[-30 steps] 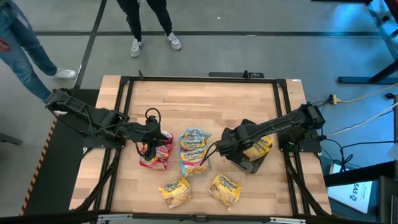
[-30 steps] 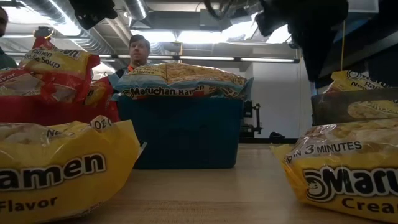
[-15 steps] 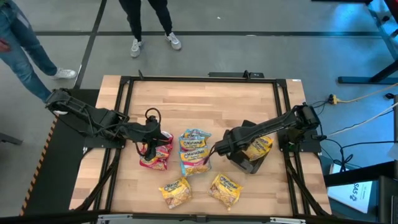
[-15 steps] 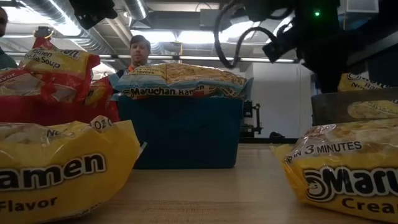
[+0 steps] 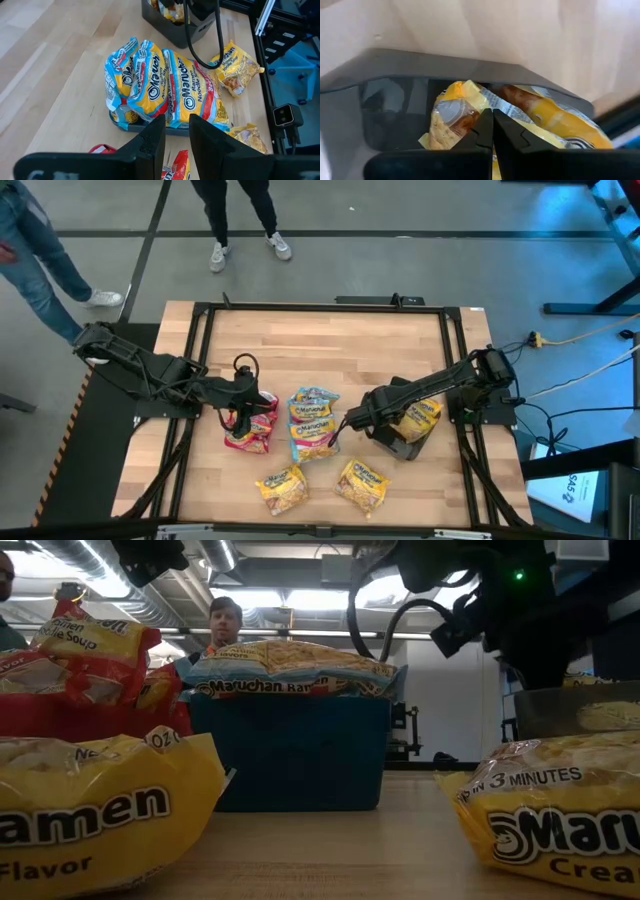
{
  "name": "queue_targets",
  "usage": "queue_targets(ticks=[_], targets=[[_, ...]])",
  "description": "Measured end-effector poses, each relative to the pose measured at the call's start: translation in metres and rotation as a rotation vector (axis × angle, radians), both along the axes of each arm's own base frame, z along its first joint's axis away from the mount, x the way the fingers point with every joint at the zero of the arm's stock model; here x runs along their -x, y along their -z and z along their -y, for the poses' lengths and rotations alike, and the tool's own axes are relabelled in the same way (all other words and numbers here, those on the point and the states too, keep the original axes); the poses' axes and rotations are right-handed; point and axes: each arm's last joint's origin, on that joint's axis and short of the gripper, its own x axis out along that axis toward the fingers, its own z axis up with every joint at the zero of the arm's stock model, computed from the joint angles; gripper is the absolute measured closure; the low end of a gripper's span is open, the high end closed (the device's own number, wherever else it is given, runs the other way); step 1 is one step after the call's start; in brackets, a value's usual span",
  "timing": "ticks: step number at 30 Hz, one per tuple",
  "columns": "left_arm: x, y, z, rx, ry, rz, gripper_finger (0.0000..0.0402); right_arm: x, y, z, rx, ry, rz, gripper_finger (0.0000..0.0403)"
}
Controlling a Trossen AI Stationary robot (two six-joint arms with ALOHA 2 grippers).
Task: Sort Maruchan noodles
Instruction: Put the yellow noodle pack into the black bin
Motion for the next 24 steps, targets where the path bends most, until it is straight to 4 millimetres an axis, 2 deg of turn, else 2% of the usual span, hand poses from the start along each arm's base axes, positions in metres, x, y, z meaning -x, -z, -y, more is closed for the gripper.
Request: queue_targets(ticks=[6, 9, 17, 24], targets=[[0.0, 0.0, 0.0, 0.017, -0.012, 0.0, 0.0321, -0.001, 0.003, -0.001, -0.03, -0.01, 0.011, 0.0393], [0.0, 0.0, 0.0, 0.018, -0.012, 0.0, 0.0321, -0.002, -0.006, 0.001, 0.043, -0.008, 0.043, 0.0398], [0.0, 0.0, 0.0, 0.017, -0.012, 0.001, 0.0321, 0.002, -0.076, 0.003, 0.068, 0.022, 0.254, 0.0396], [0.0, 0.0, 0.0, 0.021, -0.015, 0.0, 0.0321, 0.031, -0.137, -0.006, 0.043, 0.084, 0.522, 0.0396]])
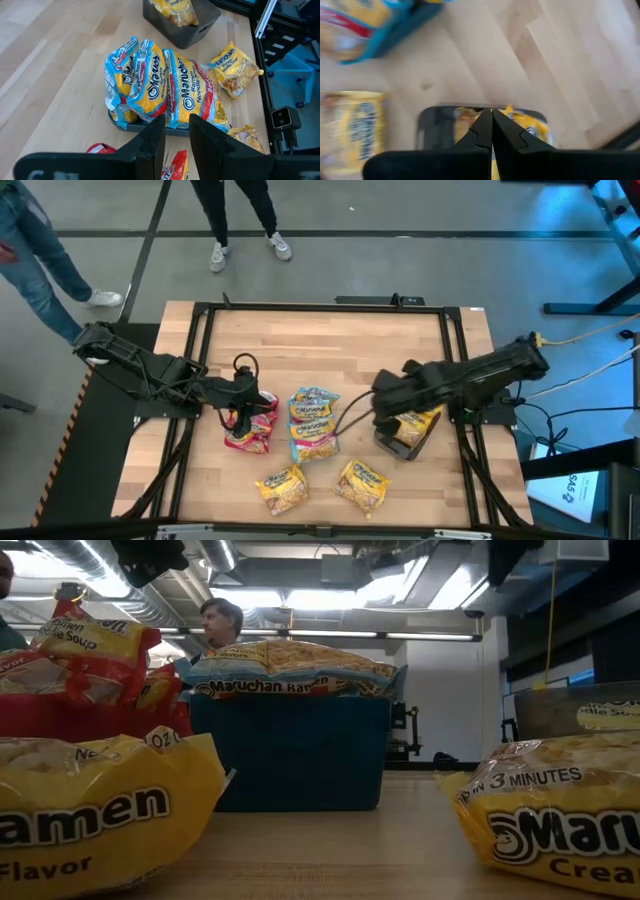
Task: Sort Maruchan noodles
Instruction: Put the yellow noodle pack into the black bin
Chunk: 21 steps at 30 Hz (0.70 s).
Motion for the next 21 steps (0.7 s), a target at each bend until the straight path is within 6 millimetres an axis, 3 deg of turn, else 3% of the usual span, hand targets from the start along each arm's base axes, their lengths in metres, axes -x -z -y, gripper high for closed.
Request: queue_targets(ticks=[5, 10, 21], targets=[[0.0, 0.0, 0.0, 0.0, 0.0, 0.0, 0.0321, 0.032, -0.028, -0.016, -0.055, -0.055, 0.138, 0.0395], [0.0, 0.0, 0.0, 0.0, 0.0, 0.001, 0.0321, 0.059, -0.041, -0.036, -0.031, -0.193, 0.216, 0.0395], [0.0, 0.0, 0.0, -0.004, 0.002, 0.001, 0.0321, 0.077, -0.036, -0.08, 0.004, -0.352, 0.353, 0.0395]])
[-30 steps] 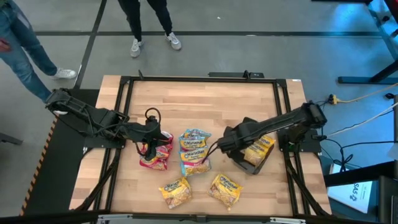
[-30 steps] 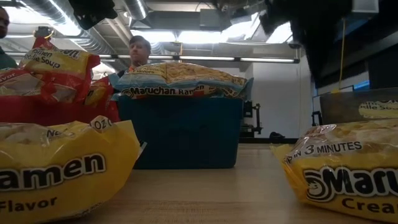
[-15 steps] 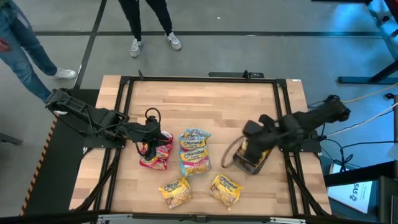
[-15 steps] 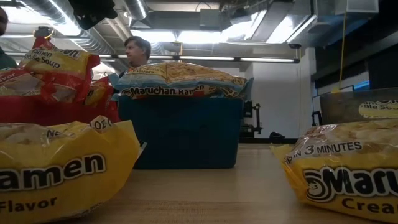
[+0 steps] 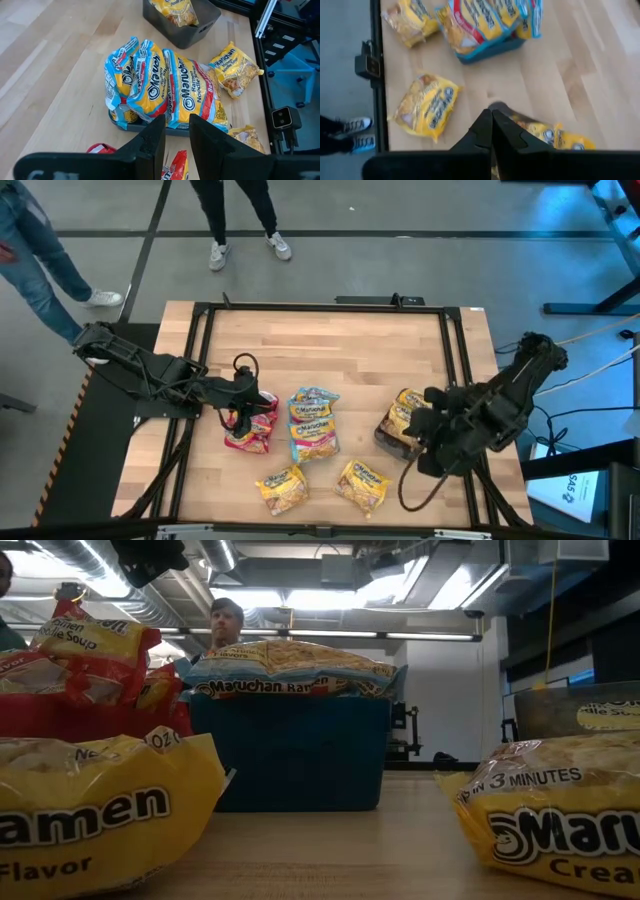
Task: Sort Maruchan noodles
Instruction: Put the yellow noodle pack into the black bin
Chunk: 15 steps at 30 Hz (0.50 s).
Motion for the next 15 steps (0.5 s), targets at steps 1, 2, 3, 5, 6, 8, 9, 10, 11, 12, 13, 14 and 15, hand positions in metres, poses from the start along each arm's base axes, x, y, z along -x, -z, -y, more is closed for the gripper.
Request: queue_targets(ticks=[1, 2, 3, 5, 6, 8, 9, 10, 11, 12, 13, 14, 15], targets=[[0.0, 0.0, 0.0, 0.0, 0.0, 0.0, 0.0321, 0.0, 0.003, -0.003, 0.008, 0.001, 0.022, 0.0395], [0.0, 0.0, 0.0, 0.001, -0.001, 0.0, 0.0321, -0.001, 0.006, -0.005, 0.012, 0.002, 0.044, 0.0395], [0.0, 0.0, 0.0, 0.002, -0.003, 0.001, 0.0321, -0.002, 0.011, -0.008, 0.013, 0.005, 0.057, 0.0395], [0.0, 0.0, 0.0, 0.003, -0.004, 0.0, 0.0321, -0.007, 0.021, -0.013, -0.027, 0.018, 0.081, 0.0395], [0.0, 0.0, 0.0, 0.003, -0.004, 0.0, 0.0321, -0.01, 0.026, -0.015, -0.058, 0.021, 0.092, 0.0395], [0.0, 0.0, 0.0, 0.0, -0.003, 0.0, 0.0321, -0.015, 0.039, -0.021, -0.109, 0.017, 0.111, 0.0395], [0.0, 0.0, 0.0, -0.005, -0.003, 0.001, 0.0321, -0.017, 0.045, -0.024, -0.135, 0.012, 0.118, 0.0395], [0.0, 0.0, 0.0, -0.012, -0.004, 0.002, 0.0321, -0.019, 0.053, -0.027, -0.169, 0.001, 0.123, 0.0395], [0.0, 0.0, 0.0, -0.021, 0.0, 0.003, 0.0321, -0.021, 0.059, -0.03, -0.215, -0.011, 0.126, 0.0395], [0.0, 0.0, 0.0, -0.028, 0.004, 0.003, 0.0321, -0.023, 0.065, -0.033, -0.265, -0.025, 0.13, 0.0395], [0.0, 0.0, 0.0, -0.032, 0.006, 0.003, 0.0321, -0.025, 0.07, -0.037, -0.315, -0.038, 0.143, 0.0395], [0.0, 0.0, 0.0, -0.035, 0.007, 0.003, 0.0321, -0.027, 0.074, -0.04, -0.365, -0.054, 0.161, 0.0395], [0.0, 0.0, 0.0, -0.036, 0.007, 0.003, 0.0321, -0.028, 0.076, -0.045, -0.416, -0.077, 0.185, 0.0395]])
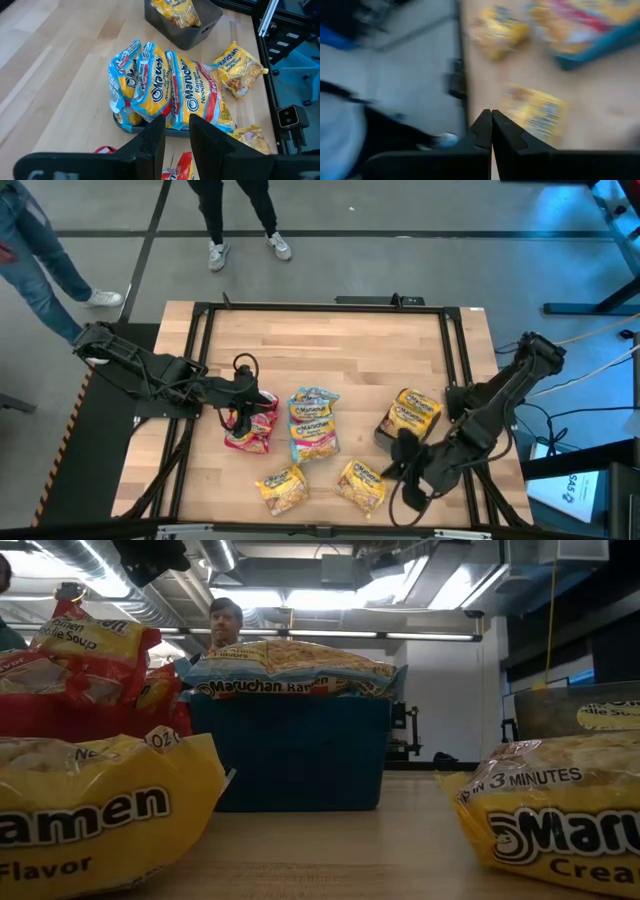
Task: Sort Maruchan noodles
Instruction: Put the yellow noodle pack into the black bin
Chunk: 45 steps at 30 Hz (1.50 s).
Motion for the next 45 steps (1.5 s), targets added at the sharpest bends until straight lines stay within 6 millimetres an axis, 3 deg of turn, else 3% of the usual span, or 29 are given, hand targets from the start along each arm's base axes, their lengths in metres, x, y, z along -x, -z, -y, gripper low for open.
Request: queue_targets(ticks=[5, 8, 14, 18, 22, 30, 45], targets=[[0.0, 0.0, 0.0, 0.0, 0.0, 0.0, 0.0321, -0.001, 0.012, -0.011, -0.149, -0.084, -0.007, 0.0394], [-0.002, 0.002, 0.001, 0.004, -0.015, -0.008, 0.0321, -0.002, 0.034, -0.014, -0.151, -0.077, -0.133, 0.0377], [-0.006, 0.008, 0.001, 0.019, -0.053, -0.045, 0.0321, -0.016, 0.082, -0.022, -0.157, -0.035, -0.332, 0.0278], [-0.007, 0.009, 0.002, 0.02, -0.055, -0.046, 0.0321, -0.023, 0.094, -0.024, -0.156, -0.03, -0.359, 0.021], [-0.007, 0.008, 0.002, 0.022, -0.054, -0.043, 0.0321, -0.024, 0.103, -0.018, -0.081, 0.034, -0.388, 0.017], [-0.007, 0.009, 0.001, 0.016, -0.06, -0.044, 0.0321, -0.03, 0.116, -0.016, -0.032, 0.073, -0.413, 0.0162], [-0.007, 0.008, 0.001, 0.007, -0.073, -0.039, 0.0321, -0.033, 0.116, -0.013, -0.069, 0.136, -0.42, 0.0162]])
